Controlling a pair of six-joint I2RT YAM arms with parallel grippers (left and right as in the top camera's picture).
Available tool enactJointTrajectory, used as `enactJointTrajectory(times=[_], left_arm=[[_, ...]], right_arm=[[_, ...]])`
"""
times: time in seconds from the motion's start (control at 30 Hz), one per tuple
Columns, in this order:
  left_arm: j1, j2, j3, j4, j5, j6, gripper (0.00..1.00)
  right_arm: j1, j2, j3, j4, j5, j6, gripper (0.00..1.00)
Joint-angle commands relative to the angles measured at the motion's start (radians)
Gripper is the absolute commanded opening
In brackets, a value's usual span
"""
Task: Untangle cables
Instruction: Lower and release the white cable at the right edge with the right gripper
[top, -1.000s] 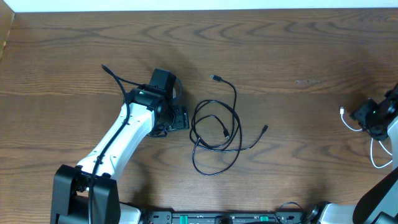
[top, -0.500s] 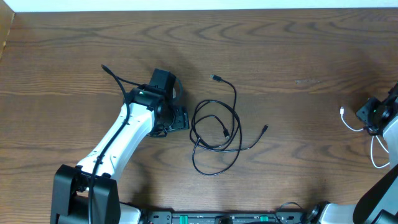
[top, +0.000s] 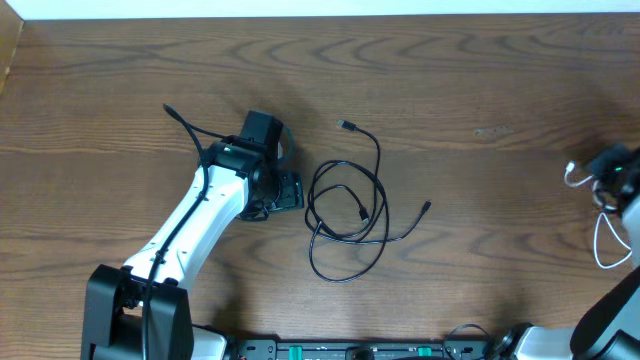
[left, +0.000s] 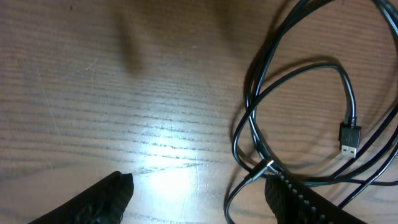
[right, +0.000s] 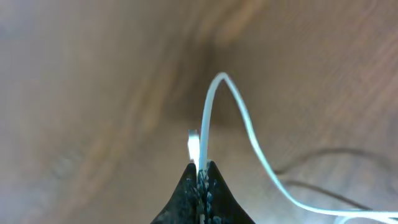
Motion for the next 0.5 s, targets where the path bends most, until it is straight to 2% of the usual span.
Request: enactJointTrajectory(times=[0.0,0.13,0.27,0.33,0.4,0.43,0.47], left_arm=[[0.003,0.008,-0.01,-0.015,0.008,-0.009,0.73],[0.003,0.008,-0.01,-0.015,0.008,-0.009,0.73],[0.003,0.008,-0.01,-0.015,0.008,-0.009,0.73],[0.003,0.008,-0.01,-0.015,0.008,-0.009,0.73],[0.003,0.008,-0.01,-0.015,0.008,-0.009,0.73],[0.003,0.008,-0.01,-0.015,0.008,-0.009,0.73],[0.003,0.008,-0.01,-0.015,0.008,-0.009,0.73]], right_arm=[[-0.077,-0.012,0.032,0.093,-0.194,0.168,0.01],[-0.163,-0.034,0.034,0.278,-0.321,0.294,0.01],[-0.212,-0.047,0.034,0.34,-0.345,0.338,0.03],[-0.223,-0.046,0.034,0.324,-0.345,0.337,0.18],[-0.224,-0.046,0.034,0.29,-0.344,0.311,0.38],[-0.223,-0.046,0.034,0.256,-0.347,0.289,0.52],[-0.221,-0.046,0.034,0.225,-0.35,0.277,0.55]])
